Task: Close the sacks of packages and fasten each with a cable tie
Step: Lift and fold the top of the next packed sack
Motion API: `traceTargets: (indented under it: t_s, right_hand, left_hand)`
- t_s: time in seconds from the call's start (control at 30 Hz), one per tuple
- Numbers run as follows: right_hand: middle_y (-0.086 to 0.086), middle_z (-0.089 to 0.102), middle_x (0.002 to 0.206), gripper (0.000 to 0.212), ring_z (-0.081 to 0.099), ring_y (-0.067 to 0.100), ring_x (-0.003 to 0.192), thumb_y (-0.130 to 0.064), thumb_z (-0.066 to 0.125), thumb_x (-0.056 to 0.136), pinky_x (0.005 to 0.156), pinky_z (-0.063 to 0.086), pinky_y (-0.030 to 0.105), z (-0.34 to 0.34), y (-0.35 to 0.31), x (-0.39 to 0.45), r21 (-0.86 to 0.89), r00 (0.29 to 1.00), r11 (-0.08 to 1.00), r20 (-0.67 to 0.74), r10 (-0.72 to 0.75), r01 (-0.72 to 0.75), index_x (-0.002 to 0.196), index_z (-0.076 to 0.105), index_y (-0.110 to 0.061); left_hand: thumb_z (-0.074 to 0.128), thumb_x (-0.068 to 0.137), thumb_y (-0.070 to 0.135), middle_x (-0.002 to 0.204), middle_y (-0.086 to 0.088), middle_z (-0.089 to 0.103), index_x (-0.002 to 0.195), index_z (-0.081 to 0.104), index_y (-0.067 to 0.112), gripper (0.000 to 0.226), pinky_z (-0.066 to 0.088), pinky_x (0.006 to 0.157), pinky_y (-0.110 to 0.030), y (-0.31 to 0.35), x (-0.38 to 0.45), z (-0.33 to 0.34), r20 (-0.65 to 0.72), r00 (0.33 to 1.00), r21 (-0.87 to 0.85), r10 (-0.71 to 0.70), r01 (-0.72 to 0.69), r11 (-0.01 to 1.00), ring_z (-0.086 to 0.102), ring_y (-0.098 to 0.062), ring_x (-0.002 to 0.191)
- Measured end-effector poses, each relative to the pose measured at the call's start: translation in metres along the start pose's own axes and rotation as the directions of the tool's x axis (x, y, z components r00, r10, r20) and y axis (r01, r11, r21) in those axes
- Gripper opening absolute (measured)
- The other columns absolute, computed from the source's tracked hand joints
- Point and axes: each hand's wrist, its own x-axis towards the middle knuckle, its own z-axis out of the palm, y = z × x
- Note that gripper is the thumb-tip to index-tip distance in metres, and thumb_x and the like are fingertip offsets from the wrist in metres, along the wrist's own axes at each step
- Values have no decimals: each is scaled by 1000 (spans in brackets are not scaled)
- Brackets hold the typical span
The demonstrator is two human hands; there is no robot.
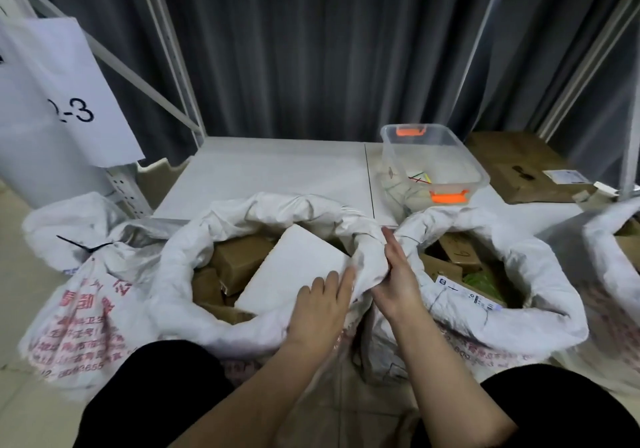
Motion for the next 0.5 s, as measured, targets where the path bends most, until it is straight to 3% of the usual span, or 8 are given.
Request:
traceTargets:
  t_s: [0.03,0.1,0.13,0.2,0.27,0.33,0.4,0.5]
  right_hand:
    - [8,54,134,34,53,21,119,-21,49,96,106,41,41,1,0,-3,-265,998,962,-17,-64,57,130,50,-24]
    - [7,41,148,47,38,20,134,-28,51,97,114,25,31,4,4,-10,-741,975,653,12,-220,157,142,39,-22]
    - [10,34,152,54,31,21,138,-27,53,97,111,19,21,6,7,-15,-840,958,509,44,-283,189,147,33,-18]
    - [12,21,156,64,24,23,141,-28,55,96,101,20,15,9,17,-31,-909,940,367,71,-333,198,151,23,-19]
    - [12,11,157,67,25,26,142,-30,54,96,104,29,27,7,25,-44,-930,933,311,77,-351,193,152,18,-28]
    - [12,4,159,61,26,29,141,-29,50,98,103,35,34,9,29,-51,-945,931,264,93,-353,195,151,20,-32]
    - [12,0,159,53,25,31,141,-27,44,101,100,37,37,12,31,-53,-956,931,228,94,-352,183,150,26,-33]
    - [15,0,159,45,20,29,144,-21,39,102,102,37,38,12,38,-54,-957,918,212,103,-382,196,146,37,-30]
  left_hand:
    - [80,52,25,84,-8,58,133,34,7,95,39,49,-31,-1,-2,4,-9,1000,8,4,-4,1000,52,-21,62]
    - [82,48,33,90,-9,60,133,35,7,101,41,54,-33,1,-11,8,1,1000,-26,-8,8,1000,54,-23,68]
    - [80,50,39,97,-9,61,133,35,8,99,42,60,-34,4,-16,6,3,1000,-59,-19,19,998,56,-23,74]
    - [65,64,46,116,-8,60,131,40,14,79,40,75,-38,5,-27,-3,-45,997,-174,-56,47,984,58,-23,93]
    - [52,71,48,126,-8,56,127,51,18,63,34,91,-42,-2,-41,-15,-106,980,-269,-169,135,954,53,-24,112]
    - [50,74,45,130,-12,50,124,56,20,56,30,101,-48,-19,-56,-26,-164,904,-327,-394,327,887,45,-28,121]
    - [57,81,37,140,-15,37,126,55,26,46,24,105,-52,-37,-73,-34,-155,697,-429,-700,590,684,32,-32,130]
    - [61,87,28,152,-9,14,131,52,37,45,22,109,-48,-63,-90,-44,199,255,-628,-946,774,76,21,-33,136]
